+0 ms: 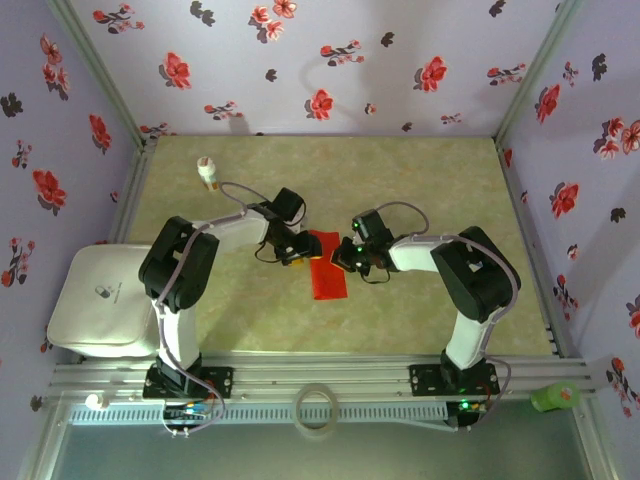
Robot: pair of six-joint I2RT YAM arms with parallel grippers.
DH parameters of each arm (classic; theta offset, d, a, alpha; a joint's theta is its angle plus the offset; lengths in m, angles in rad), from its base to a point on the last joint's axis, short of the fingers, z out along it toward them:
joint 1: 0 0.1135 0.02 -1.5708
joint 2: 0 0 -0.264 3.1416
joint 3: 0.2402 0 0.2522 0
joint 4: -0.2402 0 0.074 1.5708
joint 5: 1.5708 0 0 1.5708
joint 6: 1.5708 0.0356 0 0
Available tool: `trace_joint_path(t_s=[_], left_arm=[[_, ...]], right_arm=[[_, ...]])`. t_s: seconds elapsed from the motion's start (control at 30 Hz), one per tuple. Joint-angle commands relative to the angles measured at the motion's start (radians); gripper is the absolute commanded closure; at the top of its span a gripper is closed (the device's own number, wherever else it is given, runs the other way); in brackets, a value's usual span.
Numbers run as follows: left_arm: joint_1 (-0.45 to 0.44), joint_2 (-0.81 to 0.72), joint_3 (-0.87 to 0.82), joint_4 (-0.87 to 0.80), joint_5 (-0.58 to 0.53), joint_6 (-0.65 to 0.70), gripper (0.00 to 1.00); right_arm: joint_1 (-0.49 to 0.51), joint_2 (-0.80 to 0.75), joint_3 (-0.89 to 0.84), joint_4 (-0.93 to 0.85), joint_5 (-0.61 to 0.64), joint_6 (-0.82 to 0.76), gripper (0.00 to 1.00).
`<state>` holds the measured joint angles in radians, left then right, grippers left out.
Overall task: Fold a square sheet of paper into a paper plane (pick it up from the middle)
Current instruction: Hold the square sheet of paper at the center of the table.
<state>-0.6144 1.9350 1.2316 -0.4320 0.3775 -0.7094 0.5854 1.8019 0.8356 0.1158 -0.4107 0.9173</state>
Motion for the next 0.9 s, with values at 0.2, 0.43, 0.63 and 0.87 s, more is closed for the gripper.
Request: trace_joint_path(t_s=[0.2, 0.43, 0.63, 0.87], left_arm=[[-0.033, 0.1, 0.063, -0.105, -0.077, 0.03, 0.5], [-0.038, 0.123, 0.075, -0.134, -0.119, 0.035, 0.51], [-0.037, 0.125, 0.078, -0.139, -0.13, 0.035, 0.51], [-0.038, 0.127, 0.083, -0.141, -0.146, 0.036, 0.51]], right_arm=[[0.011, -0.001, -0.008, -0.084, 0.036, 0.008, 0.98], [-0.003, -0.081, 0.047, -0.102, -0.005, -0.007, 0.9], [-0.07, -0.294, -0.014, -0.229, 0.156, -0.019, 0.83], [-0.151, -0.444, -0.16, -0.239, 0.204, 0.012, 0.8]])
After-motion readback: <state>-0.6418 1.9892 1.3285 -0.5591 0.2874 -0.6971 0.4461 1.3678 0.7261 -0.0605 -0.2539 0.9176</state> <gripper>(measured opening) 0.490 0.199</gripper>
